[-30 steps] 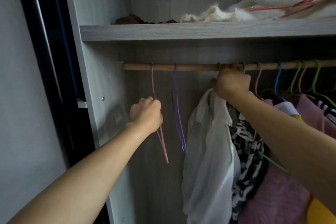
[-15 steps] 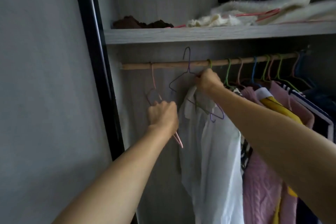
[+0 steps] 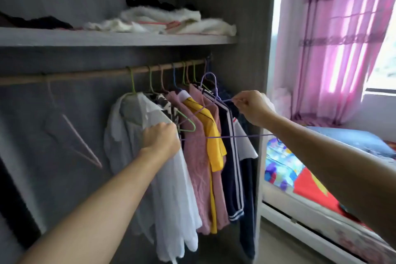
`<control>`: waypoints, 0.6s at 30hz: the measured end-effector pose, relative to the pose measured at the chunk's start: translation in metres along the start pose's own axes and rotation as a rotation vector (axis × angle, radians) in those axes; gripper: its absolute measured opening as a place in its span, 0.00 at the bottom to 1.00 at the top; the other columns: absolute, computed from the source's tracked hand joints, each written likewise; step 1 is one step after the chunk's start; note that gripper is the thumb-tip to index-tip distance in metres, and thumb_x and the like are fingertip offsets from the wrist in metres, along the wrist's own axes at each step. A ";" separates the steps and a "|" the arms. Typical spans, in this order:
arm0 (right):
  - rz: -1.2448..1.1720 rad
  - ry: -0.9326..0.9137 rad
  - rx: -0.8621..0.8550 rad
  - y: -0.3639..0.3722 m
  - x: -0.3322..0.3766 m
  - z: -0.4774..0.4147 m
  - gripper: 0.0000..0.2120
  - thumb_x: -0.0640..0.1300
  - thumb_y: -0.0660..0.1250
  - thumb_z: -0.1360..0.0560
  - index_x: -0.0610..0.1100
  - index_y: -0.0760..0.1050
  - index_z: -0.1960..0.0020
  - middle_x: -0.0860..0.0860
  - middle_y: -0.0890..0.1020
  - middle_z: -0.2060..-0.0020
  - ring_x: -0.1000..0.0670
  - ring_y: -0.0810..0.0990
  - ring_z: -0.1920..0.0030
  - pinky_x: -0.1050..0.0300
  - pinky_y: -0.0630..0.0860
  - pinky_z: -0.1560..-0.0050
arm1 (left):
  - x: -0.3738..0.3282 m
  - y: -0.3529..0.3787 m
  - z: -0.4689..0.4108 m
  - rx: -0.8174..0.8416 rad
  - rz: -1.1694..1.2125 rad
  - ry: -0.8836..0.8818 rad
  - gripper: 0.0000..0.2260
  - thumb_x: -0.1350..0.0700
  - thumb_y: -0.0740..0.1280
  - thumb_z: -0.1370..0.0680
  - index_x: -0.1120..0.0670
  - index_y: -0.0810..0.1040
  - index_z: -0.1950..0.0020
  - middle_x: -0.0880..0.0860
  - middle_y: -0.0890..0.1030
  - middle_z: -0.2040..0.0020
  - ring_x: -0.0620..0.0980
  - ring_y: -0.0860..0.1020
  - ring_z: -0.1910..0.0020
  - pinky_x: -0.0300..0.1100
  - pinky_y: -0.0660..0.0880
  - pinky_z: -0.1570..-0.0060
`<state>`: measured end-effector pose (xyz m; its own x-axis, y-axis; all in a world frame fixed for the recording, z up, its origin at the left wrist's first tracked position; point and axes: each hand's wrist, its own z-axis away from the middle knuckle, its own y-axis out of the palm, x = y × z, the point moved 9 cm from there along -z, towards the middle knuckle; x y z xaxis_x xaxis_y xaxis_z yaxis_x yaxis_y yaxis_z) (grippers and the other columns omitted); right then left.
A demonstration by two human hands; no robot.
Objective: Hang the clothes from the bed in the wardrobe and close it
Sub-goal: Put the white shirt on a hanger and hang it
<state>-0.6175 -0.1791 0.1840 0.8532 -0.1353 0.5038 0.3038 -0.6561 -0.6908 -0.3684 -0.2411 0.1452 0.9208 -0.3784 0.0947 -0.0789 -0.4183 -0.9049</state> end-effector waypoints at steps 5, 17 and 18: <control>0.130 0.173 -0.119 -0.102 -0.146 0.049 0.10 0.55 0.64 0.24 0.57 0.82 0.46 0.51 0.85 0.53 0.43 0.81 0.48 0.54 0.74 0.52 | -0.150 0.007 0.007 0.047 0.072 0.193 0.11 0.53 0.61 0.24 0.53 0.77 0.44 0.56 0.79 0.42 0.59 0.77 0.42 0.47 0.73 0.47; 0.377 0.544 -0.197 -0.342 -0.457 0.215 0.11 0.51 0.65 0.24 0.53 0.82 0.45 0.47 0.84 0.47 0.42 0.81 0.47 0.51 0.77 0.49 | -0.547 0.044 0.099 0.265 0.234 0.606 0.13 0.51 0.61 0.25 0.52 0.78 0.44 0.55 0.79 0.42 0.56 0.78 0.44 0.45 0.72 0.50; 0.382 0.574 -0.210 -0.353 -0.478 0.226 0.11 0.51 0.65 0.24 0.52 0.82 0.45 0.47 0.85 0.48 0.41 0.81 0.47 0.51 0.76 0.50 | -0.571 0.049 0.105 0.279 0.238 0.633 0.12 0.51 0.62 0.25 0.52 0.77 0.44 0.55 0.79 0.42 0.57 0.77 0.44 0.45 0.72 0.50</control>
<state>-1.0366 0.2852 0.0701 0.5086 -0.7147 0.4801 -0.1079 -0.6062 -0.7880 -0.8580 0.0409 0.0037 0.4867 -0.8731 0.0275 -0.0715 -0.0712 -0.9949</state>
